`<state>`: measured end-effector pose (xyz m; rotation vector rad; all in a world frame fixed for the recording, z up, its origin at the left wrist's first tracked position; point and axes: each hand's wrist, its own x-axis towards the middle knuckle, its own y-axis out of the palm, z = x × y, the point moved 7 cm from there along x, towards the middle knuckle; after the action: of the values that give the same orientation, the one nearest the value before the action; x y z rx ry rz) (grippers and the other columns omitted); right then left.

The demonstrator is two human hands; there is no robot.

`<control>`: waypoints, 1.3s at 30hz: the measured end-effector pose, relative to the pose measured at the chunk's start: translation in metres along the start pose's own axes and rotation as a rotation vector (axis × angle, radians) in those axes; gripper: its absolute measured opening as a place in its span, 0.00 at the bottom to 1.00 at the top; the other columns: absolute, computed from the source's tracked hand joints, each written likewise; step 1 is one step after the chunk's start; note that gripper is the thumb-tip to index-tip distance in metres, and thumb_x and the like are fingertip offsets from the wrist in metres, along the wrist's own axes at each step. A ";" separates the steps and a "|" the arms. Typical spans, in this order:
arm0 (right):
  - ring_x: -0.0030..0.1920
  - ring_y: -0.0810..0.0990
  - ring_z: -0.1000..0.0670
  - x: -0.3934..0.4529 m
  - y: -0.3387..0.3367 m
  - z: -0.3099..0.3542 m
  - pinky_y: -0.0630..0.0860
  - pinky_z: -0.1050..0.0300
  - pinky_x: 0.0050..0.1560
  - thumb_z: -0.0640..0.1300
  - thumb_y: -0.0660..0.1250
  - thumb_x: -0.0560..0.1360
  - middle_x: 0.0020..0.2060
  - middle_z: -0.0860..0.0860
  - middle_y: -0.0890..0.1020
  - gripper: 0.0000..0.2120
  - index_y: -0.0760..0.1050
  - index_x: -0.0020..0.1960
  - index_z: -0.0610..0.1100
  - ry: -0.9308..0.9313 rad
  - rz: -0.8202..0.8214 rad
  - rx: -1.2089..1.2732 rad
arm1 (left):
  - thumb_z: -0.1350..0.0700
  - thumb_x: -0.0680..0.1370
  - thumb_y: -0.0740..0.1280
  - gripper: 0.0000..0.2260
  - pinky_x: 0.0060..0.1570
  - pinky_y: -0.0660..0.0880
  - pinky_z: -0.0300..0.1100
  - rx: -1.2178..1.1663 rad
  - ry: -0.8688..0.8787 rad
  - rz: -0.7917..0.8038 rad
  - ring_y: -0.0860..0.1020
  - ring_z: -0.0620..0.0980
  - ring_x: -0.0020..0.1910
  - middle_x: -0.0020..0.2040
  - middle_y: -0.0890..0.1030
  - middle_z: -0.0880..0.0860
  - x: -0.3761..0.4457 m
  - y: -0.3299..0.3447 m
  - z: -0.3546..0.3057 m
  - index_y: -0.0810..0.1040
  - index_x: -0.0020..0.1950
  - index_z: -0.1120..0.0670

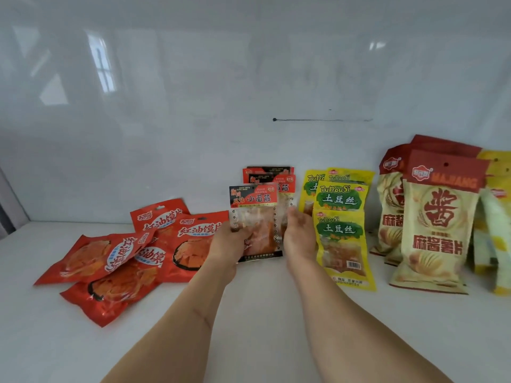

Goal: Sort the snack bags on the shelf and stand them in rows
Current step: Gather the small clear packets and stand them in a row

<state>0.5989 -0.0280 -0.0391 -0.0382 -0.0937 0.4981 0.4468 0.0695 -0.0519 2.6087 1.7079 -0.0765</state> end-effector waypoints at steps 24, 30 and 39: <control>0.68 0.72 0.46 0.012 0.008 0.000 0.69 0.56 0.61 0.40 0.55 0.82 0.70 0.48 0.71 0.22 0.62 0.76 0.47 -0.264 -0.028 -0.507 | 0.48 0.80 0.67 0.18 0.54 0.75 0.48 0.559 0.333 -0.174 0.77 0.55 0.60 0.63 0.78 0.54 0.029 0.032 -0.032 0.75 0.68 0.55; 0.62 0.74 0.39 0.012 0.015 -0.003 0.73 0.47 0.58 0.37 0.56 0.80 0.63 0.40 0.74 0.23 0.63 0.75 0.43 -0.298 -0.029 -0.527 | 0.48 0.80 0.68 0.20 0.56 0.74 0.47 0.565 0.338 -0.166 0.77 0.56 0.63 0.65 0.78 0.54 0.028 0.031 -0.033 0.73 0.70 0.55; 0.66 0.72 0.39 -0.005 0.010 -0.007 0.69 0.47 0.61 0.40 0.56 0.82 0.66 0.40 0.72 0.23 0.60 0.76 0.39 -0.284 -0.085 -0.613 | 0.49 0.79 0.68 0.12 0.45 0.77 0.48 0.540 0.237 -0.200 0.80 0.54 0.45 0.44 0.79 0.49 0.014 0.010 -0.028 0.74 0.58 0.54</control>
<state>0.5906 -0.0216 -0.0467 -0.5614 -0.5225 0.3728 0.4623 0.0793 -0.0244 2.8847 2.3075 -0.2801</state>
